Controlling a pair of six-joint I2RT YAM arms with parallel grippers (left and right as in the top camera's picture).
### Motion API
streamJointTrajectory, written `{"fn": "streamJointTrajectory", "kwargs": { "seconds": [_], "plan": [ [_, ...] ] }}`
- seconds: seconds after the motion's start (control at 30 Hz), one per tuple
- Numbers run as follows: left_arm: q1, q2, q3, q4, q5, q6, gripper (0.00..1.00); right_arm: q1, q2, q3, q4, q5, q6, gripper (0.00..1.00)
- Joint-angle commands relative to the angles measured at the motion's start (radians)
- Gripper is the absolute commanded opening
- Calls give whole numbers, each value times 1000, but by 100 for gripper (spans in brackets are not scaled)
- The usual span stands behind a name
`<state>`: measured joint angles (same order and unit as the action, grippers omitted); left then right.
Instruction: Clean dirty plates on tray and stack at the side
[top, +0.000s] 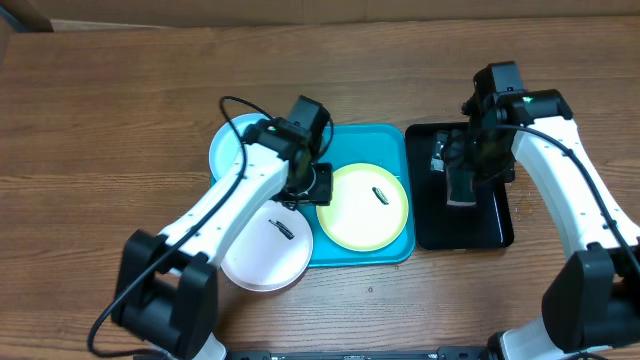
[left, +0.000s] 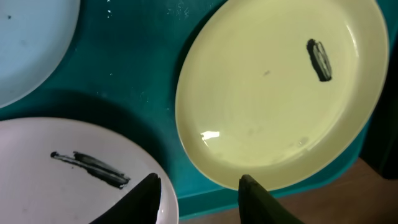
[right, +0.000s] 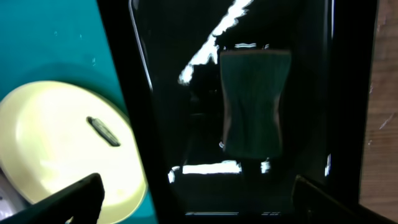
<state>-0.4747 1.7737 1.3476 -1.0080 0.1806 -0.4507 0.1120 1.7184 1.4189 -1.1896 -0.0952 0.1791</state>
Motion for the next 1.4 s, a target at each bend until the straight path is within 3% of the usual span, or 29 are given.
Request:
{"fn": "streamJointTrajectory", "kwargs": {
  "seconds": [0.0, 0.17, 0.23, 0.5, 0.63, 0.7, 0.83, 1.0, 1.17, 1.37],
  "plan": [
    [-10, 55, -3, 23, -35, -29, 41, -1, 18, 1, 31, 53, 3, 100],
    [-10, 127, -3, 53, -35, -66, 40, -1, 18, 1, 116, 79, 3, 100],
    [-10, 158, -3, 53, -35, -67, 34, -1, 18, 1, 146, 79, 3, 100],
    [-10, 230, -3, 102, -35, -67, 29, -1, 18, 1, 176, 79, 3, 100],
    [-4, 227, 1, 127, -41, -66, 18, -1, 18, 1, 176, 79, 3, 100],
    [6, 227, 16, 126, -78, -61, 6, -1, 18, 1, 176, 79, 3, 100],
    [24, 227, 62, 100, -181, 3, 4, -1, 18, 1, 176, 79, 3, 100],
    [29, 227, 110, 93, -296, 51, 11, -1, 18, 1, 176, 79, 2, 100],
    [24, 227, 118, 98, -277, 51, 42, -1, 18, 1, 176, 79, 3, 100],
    [23, 227, 118, 16, -217, 40, 42, -1, 18, 1, 176, 79, 3, 100]
  ]
}}
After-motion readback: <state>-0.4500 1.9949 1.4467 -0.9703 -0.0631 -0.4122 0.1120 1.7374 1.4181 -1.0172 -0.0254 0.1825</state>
